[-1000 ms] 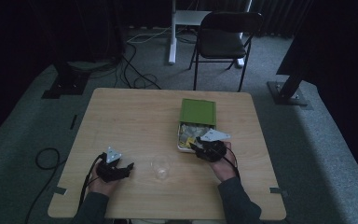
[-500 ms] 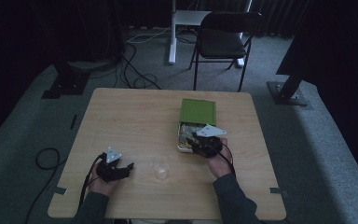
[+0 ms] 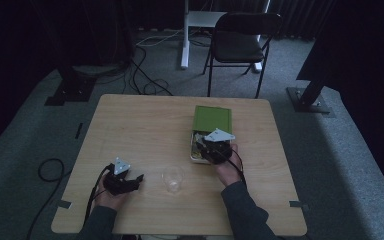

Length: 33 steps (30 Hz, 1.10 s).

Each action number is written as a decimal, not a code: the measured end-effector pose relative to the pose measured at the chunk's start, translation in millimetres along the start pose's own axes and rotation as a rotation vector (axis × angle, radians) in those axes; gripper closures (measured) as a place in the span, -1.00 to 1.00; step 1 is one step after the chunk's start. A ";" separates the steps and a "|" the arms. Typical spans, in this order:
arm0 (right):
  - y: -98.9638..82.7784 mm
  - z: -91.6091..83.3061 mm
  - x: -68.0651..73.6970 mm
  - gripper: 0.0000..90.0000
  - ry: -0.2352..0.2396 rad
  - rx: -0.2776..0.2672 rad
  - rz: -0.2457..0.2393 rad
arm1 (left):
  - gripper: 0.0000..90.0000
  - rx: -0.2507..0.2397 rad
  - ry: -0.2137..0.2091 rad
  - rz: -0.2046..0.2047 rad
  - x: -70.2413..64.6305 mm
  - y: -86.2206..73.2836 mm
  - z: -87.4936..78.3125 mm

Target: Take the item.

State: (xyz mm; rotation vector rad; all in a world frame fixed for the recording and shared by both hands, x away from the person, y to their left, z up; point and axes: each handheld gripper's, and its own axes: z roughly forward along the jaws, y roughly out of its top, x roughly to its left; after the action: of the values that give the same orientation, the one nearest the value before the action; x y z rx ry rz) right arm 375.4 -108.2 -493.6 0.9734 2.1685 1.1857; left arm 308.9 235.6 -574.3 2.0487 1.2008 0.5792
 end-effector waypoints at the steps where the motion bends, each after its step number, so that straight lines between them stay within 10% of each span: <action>1: 0.8 1.3 0.1 0.51 -0.004 0.003 0.000 | -0.29 0.000 0.000 0.000 0.0 0.0 0.0; 25: 1.3 25.2 0.5 0.33 -0.082 0.080 -0.060 | -0.29 0.002 0.000 0.000 0.0 0.0 -0.1; 33: 0.7 25.6 -4.3 0.69 -0.098 0.092 -0.043 | -0.29 0.002 -0.001 0.000 -0.1 0.0 -0.1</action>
State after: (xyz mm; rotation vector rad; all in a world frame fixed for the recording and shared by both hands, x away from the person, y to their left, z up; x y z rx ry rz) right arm 396.0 -98.0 -505.7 0.9968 2.1716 1.0047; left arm 308.7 235.6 -574.3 2.0501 1.2014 0.5777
